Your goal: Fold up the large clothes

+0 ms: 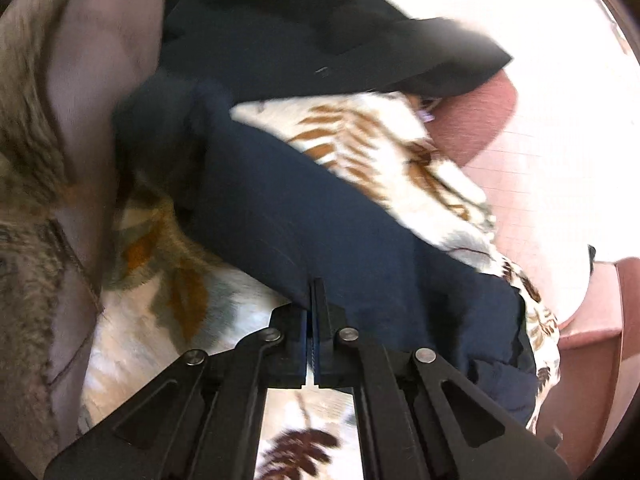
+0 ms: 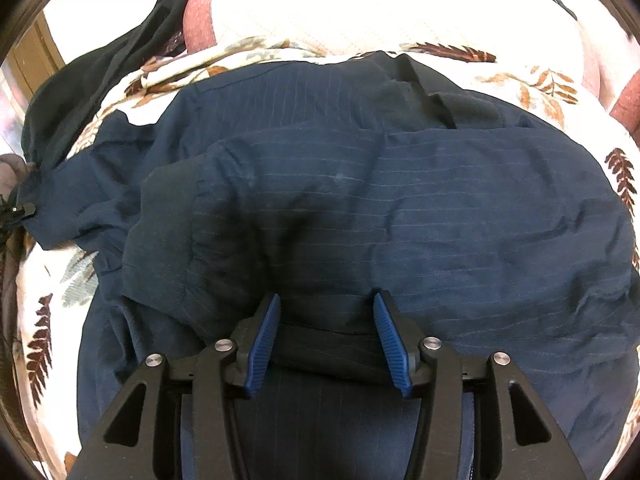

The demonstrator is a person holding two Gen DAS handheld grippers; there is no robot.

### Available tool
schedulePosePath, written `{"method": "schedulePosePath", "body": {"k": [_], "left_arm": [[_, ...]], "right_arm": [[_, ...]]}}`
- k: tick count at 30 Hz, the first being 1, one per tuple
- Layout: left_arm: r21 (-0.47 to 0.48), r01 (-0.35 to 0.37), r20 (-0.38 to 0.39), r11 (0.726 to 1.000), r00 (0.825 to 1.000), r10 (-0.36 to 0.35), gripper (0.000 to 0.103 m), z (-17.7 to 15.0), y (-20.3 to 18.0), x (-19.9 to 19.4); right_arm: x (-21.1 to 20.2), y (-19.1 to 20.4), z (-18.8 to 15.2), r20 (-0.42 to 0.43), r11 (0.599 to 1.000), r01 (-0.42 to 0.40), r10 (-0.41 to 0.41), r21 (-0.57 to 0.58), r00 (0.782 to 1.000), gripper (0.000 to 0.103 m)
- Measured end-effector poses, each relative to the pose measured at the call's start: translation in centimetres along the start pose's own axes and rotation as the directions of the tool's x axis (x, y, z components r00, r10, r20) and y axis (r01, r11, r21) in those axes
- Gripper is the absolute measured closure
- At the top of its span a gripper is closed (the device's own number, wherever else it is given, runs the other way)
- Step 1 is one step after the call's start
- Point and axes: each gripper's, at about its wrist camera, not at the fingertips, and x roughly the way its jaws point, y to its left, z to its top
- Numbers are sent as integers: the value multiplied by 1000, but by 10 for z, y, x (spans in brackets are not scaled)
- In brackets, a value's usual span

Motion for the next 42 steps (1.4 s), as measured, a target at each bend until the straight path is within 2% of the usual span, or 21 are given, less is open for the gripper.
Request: {"method": "schedulePosePath", "body": {"k": [5,11,16,23,28,30,33,37,40,42], "left_arm": [[88,37,41,995,998,-40,103,-7,-41,-28],[227,76,55,971,994,-91,103,-32,-107,-46],[320,108,23,941,992,-122,103,-61,-156,-45],[434,122,-9,893,991,-131,103,-110,-215,-45],[485,142,-51,863,990,-134,103,-142,-252,-36],[503,145,-69,852,989,-128,103,-155,-266,-27],[537,138,-113,832,989,-91,103,-180,-285,0],[572,101,-180,814,984,5,103,-216,-294,49],[569,67,-243,820,966,89,103,-232,-286,85],[553,79,-266,830,960,86,102,-234,-279,91]], "right_arm": [[-12,-13,-5,23,999,-12,12,41,1000,53],[-29,-39,-9,50,998,-5,2,69,999,53],[-42,-65,-12,76,997,26,-31,68,997,53],[-57,-103,-20,90,996,49,-56,77,994,53],[-62,-132,-31,78,991,125,-128,47,989,53],[-61,-145,-39,73,988,147,-150,46,986,53],[-56,-163,-50,57,991,109,-114,79,992,53],[-48,-175,-63,49,992,59,-65,115,997,53],[-49,-172,-68,74,994,57,-65,96,995,52],[-49,-173,-67,75,994,57,-64,95,995,52]]}}
